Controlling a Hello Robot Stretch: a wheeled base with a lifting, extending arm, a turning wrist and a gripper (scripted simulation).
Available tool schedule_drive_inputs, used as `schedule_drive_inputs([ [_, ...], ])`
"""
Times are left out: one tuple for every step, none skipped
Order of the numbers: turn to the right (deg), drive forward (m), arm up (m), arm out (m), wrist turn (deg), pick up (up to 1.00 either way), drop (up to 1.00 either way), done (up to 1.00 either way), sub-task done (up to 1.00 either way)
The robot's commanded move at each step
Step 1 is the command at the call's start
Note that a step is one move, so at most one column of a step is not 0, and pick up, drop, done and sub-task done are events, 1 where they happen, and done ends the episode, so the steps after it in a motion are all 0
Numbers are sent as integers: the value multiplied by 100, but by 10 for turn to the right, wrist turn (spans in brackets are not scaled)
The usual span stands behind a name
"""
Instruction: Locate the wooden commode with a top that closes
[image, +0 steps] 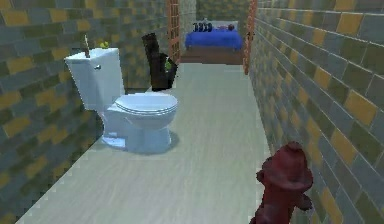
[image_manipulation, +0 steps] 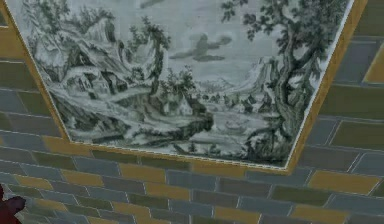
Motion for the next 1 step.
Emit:
schedule_drive_inputs([
  [0, 65, 0, 0, 0, 0, 0, 0, 0],
])
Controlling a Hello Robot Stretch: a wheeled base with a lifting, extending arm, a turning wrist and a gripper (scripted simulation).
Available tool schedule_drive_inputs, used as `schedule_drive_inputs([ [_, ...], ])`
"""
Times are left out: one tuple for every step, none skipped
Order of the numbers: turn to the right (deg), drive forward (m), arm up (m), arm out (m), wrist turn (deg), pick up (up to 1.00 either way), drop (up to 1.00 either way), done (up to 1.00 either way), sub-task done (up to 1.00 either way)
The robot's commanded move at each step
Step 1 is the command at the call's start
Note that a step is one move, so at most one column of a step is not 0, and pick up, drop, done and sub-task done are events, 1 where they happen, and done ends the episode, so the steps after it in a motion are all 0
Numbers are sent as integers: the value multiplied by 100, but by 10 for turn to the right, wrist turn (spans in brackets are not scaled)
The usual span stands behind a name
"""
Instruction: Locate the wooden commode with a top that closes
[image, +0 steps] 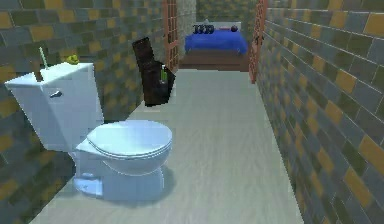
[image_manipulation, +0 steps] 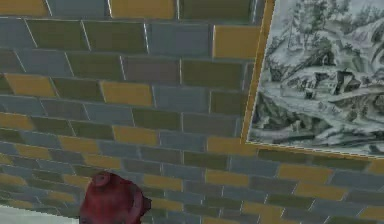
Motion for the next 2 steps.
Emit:
schedule_drive_inputs([
  [150, 0, 0, 0, 0, 0, 0, 0, 0],
  [0, 100, 0, 0, 0, 0, 0, 0, 0],
])
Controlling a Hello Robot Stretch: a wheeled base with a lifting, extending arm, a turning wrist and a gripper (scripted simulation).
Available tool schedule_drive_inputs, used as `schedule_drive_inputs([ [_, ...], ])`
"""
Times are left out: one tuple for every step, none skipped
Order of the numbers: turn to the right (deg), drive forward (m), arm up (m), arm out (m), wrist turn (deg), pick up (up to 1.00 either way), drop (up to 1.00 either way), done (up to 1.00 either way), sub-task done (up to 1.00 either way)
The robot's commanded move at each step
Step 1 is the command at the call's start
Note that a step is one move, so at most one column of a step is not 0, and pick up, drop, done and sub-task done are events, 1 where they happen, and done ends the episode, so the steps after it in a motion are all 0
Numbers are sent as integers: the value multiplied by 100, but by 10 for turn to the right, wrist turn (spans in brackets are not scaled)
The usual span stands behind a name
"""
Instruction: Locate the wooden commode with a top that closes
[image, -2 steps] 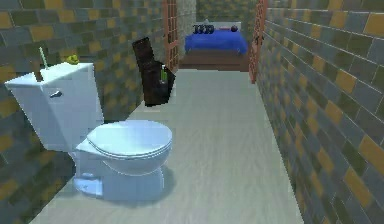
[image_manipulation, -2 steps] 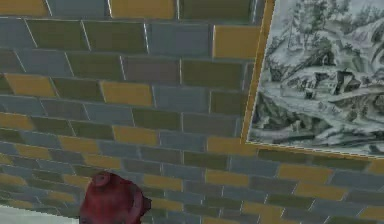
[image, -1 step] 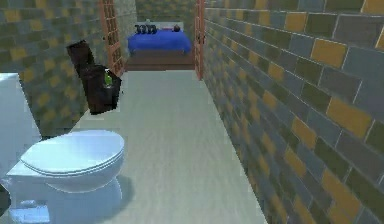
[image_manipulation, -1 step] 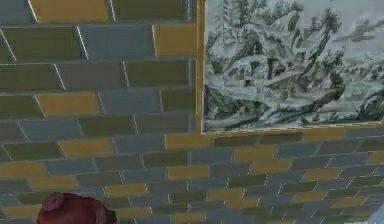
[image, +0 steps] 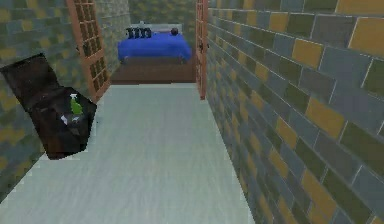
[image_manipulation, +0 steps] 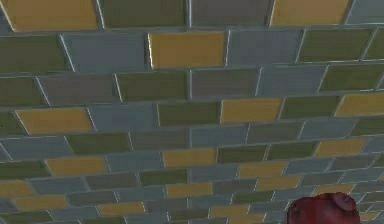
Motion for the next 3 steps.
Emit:
schedule_drive_inputs([
  [30, 0, 0, 0, 0, 0, 0, 0, 0],
  [0, 40, 0, 0, 0, 0, 0, 0, 0],
  [-210, 0, 0, 0, 0, 0, 0, 0, 0],
])
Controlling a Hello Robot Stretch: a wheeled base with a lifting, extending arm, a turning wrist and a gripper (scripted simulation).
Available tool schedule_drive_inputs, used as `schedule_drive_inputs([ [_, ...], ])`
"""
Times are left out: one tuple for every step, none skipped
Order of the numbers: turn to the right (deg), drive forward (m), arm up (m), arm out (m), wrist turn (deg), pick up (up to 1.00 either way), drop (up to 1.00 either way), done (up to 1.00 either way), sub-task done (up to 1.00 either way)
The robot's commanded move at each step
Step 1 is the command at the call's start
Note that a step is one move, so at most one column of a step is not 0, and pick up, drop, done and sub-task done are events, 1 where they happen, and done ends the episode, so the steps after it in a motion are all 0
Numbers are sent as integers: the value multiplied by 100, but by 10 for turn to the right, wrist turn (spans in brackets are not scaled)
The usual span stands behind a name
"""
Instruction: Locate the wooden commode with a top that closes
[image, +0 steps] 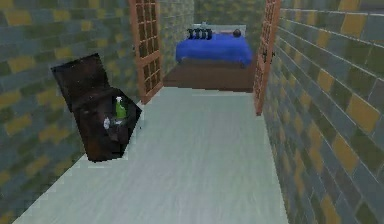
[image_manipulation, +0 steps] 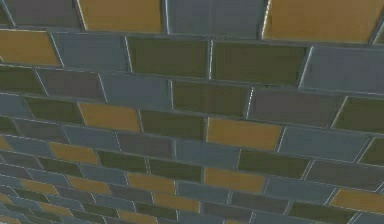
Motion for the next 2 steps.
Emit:
schedule_drive_inputs([
  [-30, 0, 0, 0, 0, 0, 0, 0, 0],
  [0, 100, 0, 0, 0, 0, 0, 0, 0],
])
